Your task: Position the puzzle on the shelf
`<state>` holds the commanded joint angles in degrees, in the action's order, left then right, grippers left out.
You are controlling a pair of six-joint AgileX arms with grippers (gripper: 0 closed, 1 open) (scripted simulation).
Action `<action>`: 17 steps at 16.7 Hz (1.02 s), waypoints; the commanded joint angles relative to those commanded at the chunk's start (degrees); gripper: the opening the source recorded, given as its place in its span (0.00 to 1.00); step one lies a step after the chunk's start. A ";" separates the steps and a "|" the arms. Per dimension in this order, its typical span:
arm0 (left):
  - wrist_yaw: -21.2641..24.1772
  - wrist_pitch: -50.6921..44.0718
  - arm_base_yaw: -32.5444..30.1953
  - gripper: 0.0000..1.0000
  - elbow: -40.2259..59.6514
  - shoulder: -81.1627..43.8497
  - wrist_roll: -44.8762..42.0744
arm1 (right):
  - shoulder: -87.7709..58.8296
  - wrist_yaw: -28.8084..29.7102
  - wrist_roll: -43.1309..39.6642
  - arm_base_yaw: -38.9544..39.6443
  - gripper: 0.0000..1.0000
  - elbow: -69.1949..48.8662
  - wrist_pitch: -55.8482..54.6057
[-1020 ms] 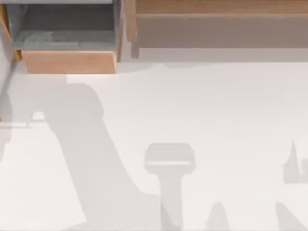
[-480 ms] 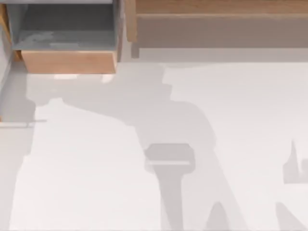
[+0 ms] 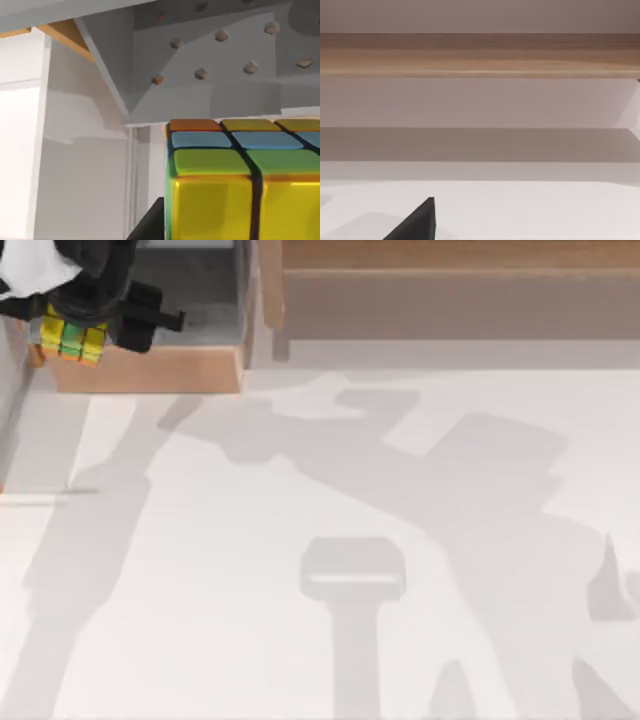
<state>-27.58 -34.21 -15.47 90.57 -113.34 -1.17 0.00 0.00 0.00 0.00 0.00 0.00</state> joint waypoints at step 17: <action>-15.13 86.26 -36.78 0.00 -6.19 -18.31 -5.53 | 0.00 0.00 0.00 0.00 1.00 0.00 0.00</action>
<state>-42.72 52.05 -52.24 84.37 -131.64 -6.71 0.00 0.00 0.00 0.00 0.00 0.00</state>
